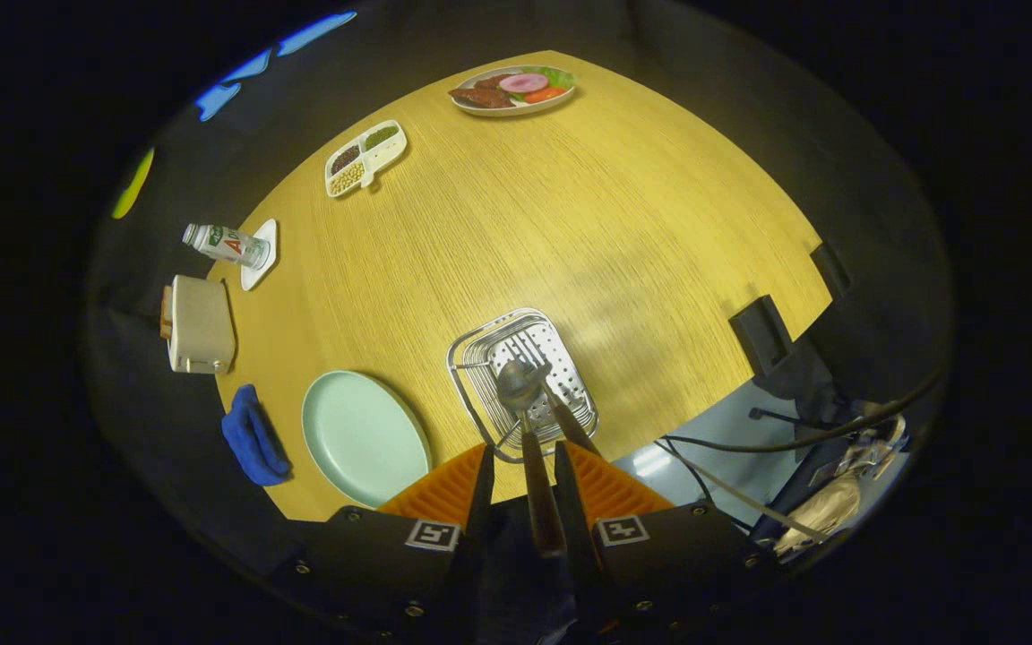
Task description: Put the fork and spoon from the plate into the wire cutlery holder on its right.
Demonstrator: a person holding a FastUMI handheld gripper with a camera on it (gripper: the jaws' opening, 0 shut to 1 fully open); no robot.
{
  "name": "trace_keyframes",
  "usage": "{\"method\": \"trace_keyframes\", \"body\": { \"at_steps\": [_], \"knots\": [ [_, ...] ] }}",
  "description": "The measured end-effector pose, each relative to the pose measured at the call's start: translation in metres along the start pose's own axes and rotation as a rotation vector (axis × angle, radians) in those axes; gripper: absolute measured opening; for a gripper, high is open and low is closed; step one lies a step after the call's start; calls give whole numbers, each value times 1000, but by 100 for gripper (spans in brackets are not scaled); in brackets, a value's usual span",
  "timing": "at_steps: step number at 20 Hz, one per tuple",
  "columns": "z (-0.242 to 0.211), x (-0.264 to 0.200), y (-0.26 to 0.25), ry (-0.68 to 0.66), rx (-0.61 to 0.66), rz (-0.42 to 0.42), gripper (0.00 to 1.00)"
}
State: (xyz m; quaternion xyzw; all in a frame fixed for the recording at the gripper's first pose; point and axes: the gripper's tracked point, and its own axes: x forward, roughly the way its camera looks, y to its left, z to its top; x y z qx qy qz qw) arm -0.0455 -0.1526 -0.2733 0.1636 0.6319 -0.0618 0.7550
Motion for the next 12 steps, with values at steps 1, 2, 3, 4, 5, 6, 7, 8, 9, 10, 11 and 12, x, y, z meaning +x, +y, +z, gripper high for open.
{"method": "trace_keyframes", "body": {
  "at_steps": [1, 2, 3, 4, 5, 6, 7, 8, 9, 10, 11, 12],
  "knots": [
    [4, -4, -2, -19, -6, -11, 41],
    [7, -8, -2, -40, -8, -15, 41],
    [12, -12, -1, -59, -6, -9, 41],
    [14, -15, 1, -73, -3, -5, 41],
    [16, -19, 3, -86, -2, 1, 41],
    [18, -23, 6, -104, -4, 8, 41],
    [22, -26, 9, -127, -11, 13, 41],
    [24, -31, 14, -154, -22, 16, 41],
    [27, -36, 19, -182, -38, 16, 41],
    [30, -42, 24, -215, -55, 16, 41],
    [36, -48, 31, -254, -71, 20, 41],
    [41, -55, 38, -297, -85, 30, 41]
  ]
}}
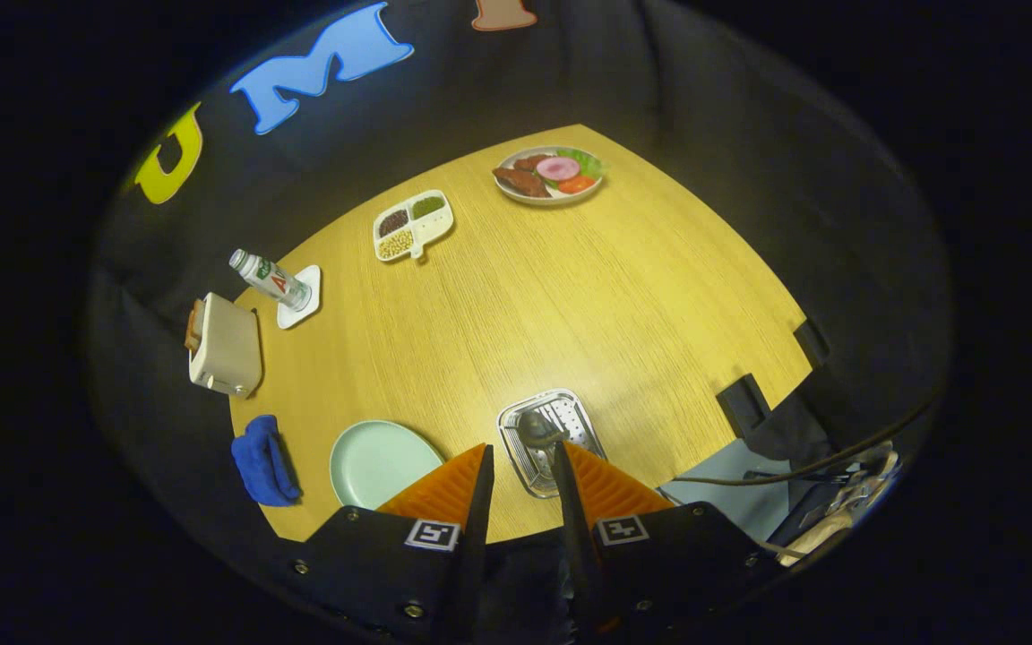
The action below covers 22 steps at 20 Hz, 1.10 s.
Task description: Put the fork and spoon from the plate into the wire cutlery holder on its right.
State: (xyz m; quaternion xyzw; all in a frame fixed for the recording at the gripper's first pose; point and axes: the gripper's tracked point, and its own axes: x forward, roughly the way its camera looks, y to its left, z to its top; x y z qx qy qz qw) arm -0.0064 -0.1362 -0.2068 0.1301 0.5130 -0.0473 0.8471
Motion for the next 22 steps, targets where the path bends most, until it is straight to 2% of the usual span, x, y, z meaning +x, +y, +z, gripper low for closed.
{"method": "trace_keyframes", "body": {
  "at_steps": [4, 7, 12, 16, 22],
  "knots": [
    [54, -37, 29, -293, -48, 41, 41],
    [104, -92, 44, -574, -101, 39, 41],
    [146, -177, 61, -986, -233, -27, 41],
    [152, -214, 75, -1145, -240, -32, 41],
    [158, -236, 79, -1223, -257, -52, 41]
  ]
}}
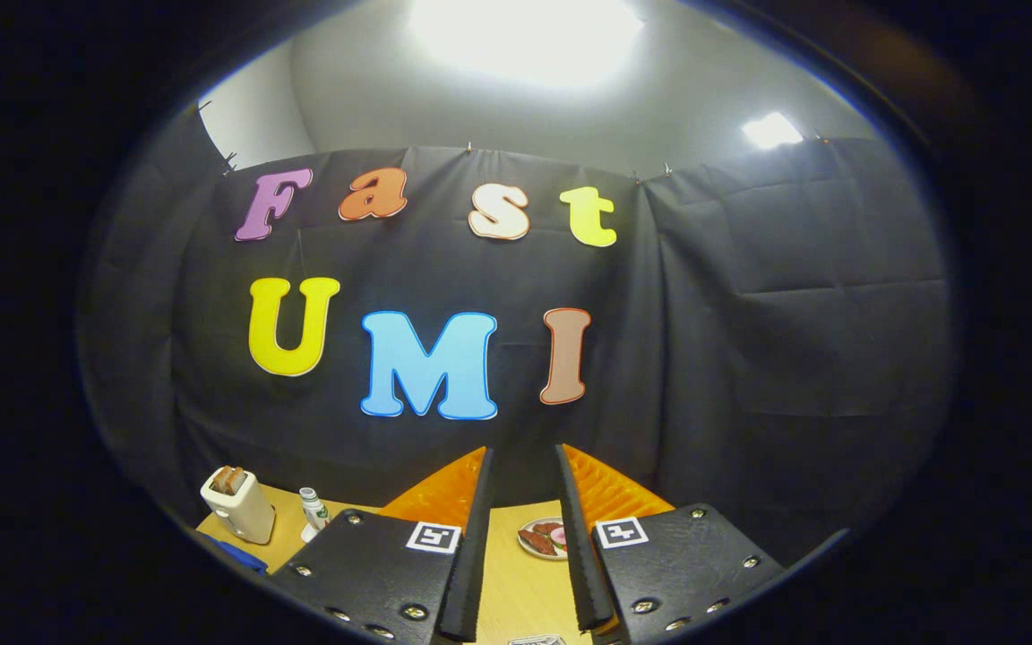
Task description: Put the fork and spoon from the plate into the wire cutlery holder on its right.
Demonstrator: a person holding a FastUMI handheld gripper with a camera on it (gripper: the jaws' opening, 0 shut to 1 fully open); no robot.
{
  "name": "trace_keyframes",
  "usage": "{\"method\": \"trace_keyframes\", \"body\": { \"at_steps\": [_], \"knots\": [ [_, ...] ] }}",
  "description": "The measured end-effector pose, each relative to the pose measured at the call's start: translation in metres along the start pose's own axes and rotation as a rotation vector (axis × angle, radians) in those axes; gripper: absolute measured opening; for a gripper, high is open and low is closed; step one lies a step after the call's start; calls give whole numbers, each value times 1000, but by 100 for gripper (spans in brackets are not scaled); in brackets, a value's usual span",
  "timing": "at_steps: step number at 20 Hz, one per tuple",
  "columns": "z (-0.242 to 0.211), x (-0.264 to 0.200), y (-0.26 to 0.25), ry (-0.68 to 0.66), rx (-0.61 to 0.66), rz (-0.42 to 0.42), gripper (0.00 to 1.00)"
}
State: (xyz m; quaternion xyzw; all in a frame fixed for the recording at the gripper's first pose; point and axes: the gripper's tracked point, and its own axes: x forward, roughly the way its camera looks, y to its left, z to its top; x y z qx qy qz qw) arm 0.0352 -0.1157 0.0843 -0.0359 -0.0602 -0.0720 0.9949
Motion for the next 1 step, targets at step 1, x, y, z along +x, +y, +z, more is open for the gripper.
{"method": "trace_keyframes", "body": {
  "at_steps": [1],
  "knots": [
    [4, 0, 0, -13, -5, -4, 40]
  ]
}}
